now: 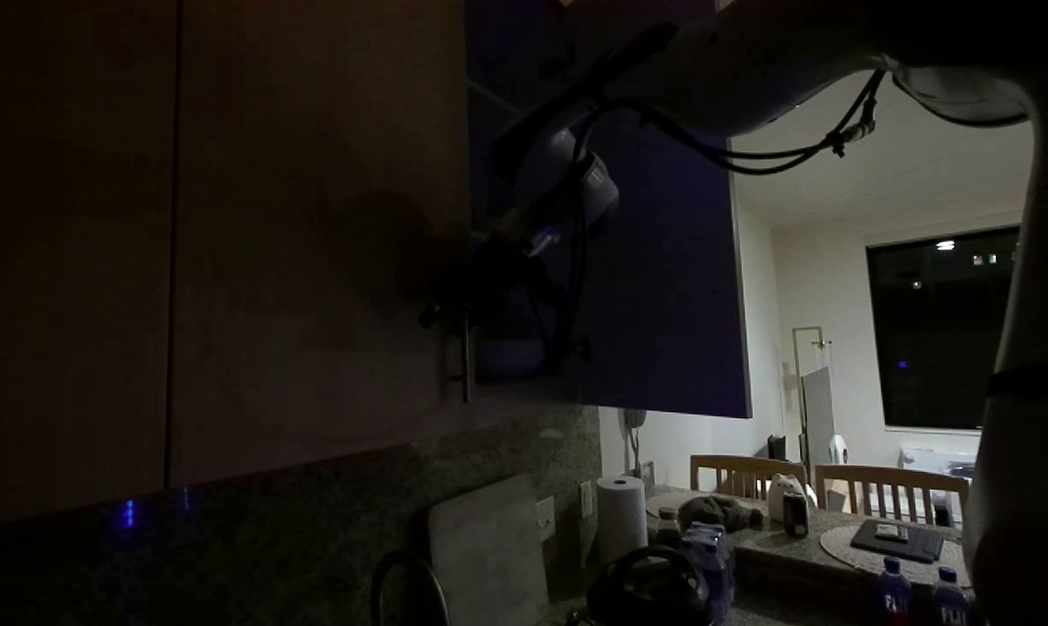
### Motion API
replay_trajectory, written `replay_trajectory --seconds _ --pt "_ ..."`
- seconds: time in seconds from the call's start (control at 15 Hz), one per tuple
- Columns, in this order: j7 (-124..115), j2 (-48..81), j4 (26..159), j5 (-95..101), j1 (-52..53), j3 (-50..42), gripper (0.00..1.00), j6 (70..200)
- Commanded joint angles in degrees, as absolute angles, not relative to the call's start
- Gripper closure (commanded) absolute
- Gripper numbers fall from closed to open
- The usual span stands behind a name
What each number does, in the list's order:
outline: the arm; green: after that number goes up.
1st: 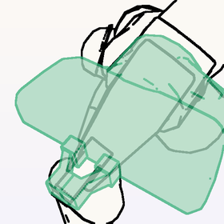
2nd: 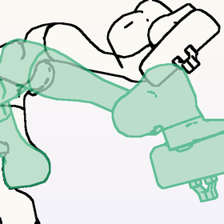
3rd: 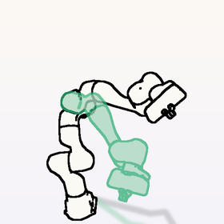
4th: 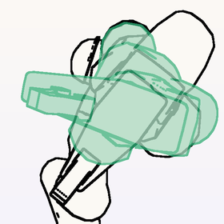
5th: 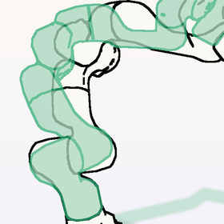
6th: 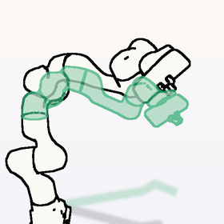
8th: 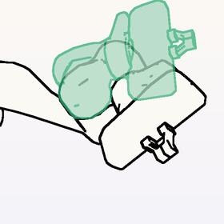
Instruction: Open the left cabinet door
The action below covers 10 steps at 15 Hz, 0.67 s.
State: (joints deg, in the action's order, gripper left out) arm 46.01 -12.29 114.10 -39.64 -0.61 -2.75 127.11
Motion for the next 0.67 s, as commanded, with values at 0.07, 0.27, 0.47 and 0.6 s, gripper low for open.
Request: replay_trajectory --seconds 0.07,0.27,0.47,0.6 --pt "42.51 -17.12 121.54 -39.10 1.20 -2.43 0.00 126.67" --pt "41.44 -18.57 123.56 -38.46 1.35 -2.11 0.00 127.34" --pt "40.31 -20.04 125.59 -38.45 1.79 -1.93 0.00 128.60" --pt "39.61 -21.10 127.22 -38.93 2.24 -1.76 0.00 130.57"
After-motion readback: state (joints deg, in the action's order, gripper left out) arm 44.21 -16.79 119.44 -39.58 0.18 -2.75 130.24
